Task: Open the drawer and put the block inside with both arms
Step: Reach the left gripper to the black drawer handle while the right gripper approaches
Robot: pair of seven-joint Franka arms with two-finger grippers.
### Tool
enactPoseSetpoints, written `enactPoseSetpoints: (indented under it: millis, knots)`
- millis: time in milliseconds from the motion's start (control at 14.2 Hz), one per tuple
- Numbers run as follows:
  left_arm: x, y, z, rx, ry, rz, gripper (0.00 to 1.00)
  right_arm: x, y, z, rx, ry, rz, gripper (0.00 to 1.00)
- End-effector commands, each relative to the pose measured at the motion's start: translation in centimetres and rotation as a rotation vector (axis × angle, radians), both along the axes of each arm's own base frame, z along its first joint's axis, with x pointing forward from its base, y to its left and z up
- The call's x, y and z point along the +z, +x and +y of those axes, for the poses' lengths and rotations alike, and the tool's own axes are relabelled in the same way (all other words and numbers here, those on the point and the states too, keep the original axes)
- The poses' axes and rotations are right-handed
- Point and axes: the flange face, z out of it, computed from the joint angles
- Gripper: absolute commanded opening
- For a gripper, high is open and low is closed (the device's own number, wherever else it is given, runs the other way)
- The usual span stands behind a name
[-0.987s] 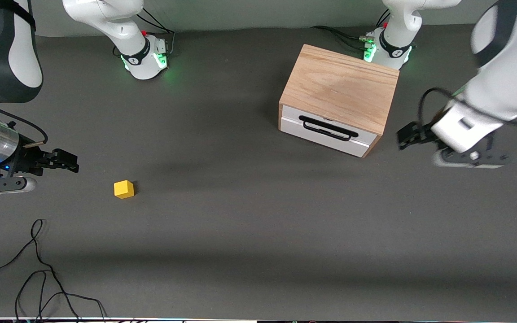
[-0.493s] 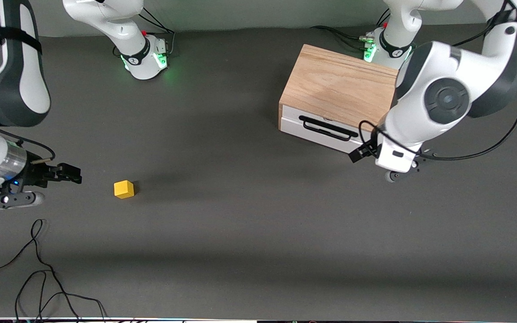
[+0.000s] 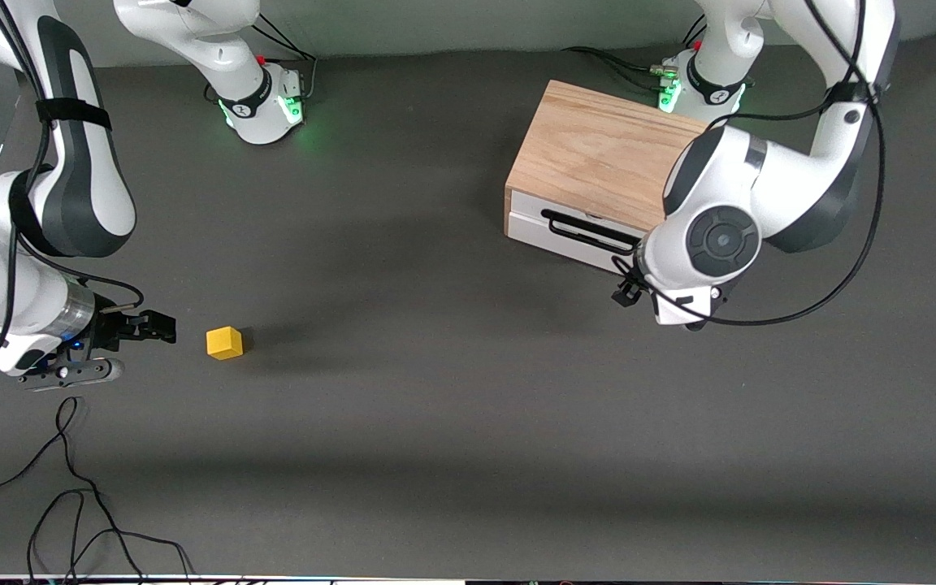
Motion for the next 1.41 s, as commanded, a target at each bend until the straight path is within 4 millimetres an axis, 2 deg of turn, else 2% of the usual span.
enactPoseSetpoints:
  millis: [0,141,423,634,987,1269,1339]
  knots:
    - [-1.7,-0.8,-2.6,0.047,0.033,0.018,0.99,0.0,-0.6,-0.3,0.035,0.005,-0.006,1.00]
    - [-3.1,-0.9,-3.6,0.071,0.037,0.020,0.99,-0.2,-0.4,-0.2,0.037,0.004,-0.008,1.00]
    - [-4.9,-0.9,-4.2,0.095,0.000,0.054,0.98,-1.0,-0.2,-0.2,0.038,0.003,-0.011,1.00]
    - [-7.3,-1.9,-5.2,0.069,0.020,0.098,0.97,-2.4,-0.3,-0.2,0.037,0.001,-0.028,1.00]
    - [-8.5,-3.6,-5.4,0.038,0.047,0.146,0.97,-3.8,-0.8,-0.3,0.038,0.002,-0.015,1.00]
    - [-8.1,-3.9,-4.8,0.030,0.060,0.172,0.96,-4.2,-0.8,-0.1,0.040,0.002,-0.029,1.00]
    - [-8.2,-3.9,-4.9,0.029,0.059,0.171,0.95,-4.9,-0.8,-0.1,0.041,0.001,-0.034,1.00]
